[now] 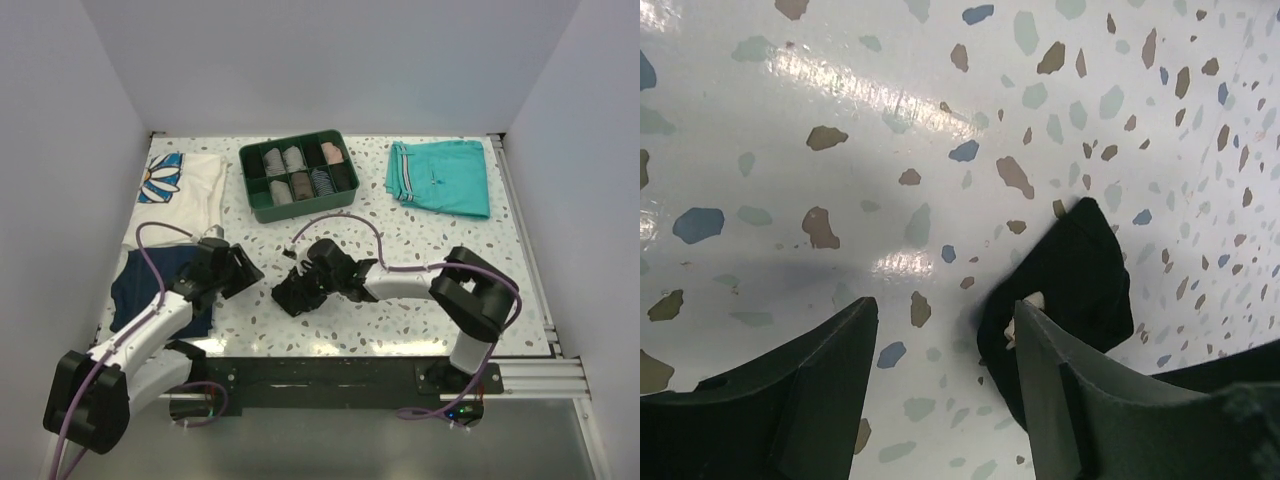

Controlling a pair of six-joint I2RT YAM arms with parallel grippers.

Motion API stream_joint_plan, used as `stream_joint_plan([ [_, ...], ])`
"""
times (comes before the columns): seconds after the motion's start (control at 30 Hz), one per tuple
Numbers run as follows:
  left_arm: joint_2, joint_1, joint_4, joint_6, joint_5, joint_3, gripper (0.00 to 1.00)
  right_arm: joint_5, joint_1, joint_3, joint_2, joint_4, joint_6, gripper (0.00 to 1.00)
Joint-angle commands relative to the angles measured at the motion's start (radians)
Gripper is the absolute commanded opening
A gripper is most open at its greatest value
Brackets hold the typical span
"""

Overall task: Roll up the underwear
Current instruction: Roll the underwear to the center of the board.

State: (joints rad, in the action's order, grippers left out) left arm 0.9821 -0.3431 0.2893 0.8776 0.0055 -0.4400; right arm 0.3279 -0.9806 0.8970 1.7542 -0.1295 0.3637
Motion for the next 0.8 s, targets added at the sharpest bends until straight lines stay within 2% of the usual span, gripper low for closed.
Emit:
stream_joint_plan([
  [0.0,-0.017,0.006,-0.074,-0.035,0.073,0.037,0.61,0.294,0.078,-0.009,0.033,-0.122,0.116,0.09],
  [0.2,-0.048,0.006,-0.168,-0.068,0.175,0.087,0.61,0.532,0.161,0.037,0.099,-0.209,0.191,0.09],
  [0.33,-0.088,0.006,-0.239,-0.072,0.237,0.116,0.62,0.62,0.186,0.068,0.2,-0.246,0.256,0.09],
  [0.4,-0.108,0.006,-0.246,-0.071,0.237,0.121,0.62,0.626,0.203,0.083,0.232,-0.225,0.282,0.09],
  [0.63,-0.115,0.006,-0.314,-0.055,0.283,0.171,0.63,0.617,0.234,0.054,0.294,-0.332,0.402,0.09],
  [0.77,-0.108,0.004,-0.348,-0.046,0.315,0.195,0.63,0.614,0.246,0.06,0.318,-0.338,0.443,0.1],
])
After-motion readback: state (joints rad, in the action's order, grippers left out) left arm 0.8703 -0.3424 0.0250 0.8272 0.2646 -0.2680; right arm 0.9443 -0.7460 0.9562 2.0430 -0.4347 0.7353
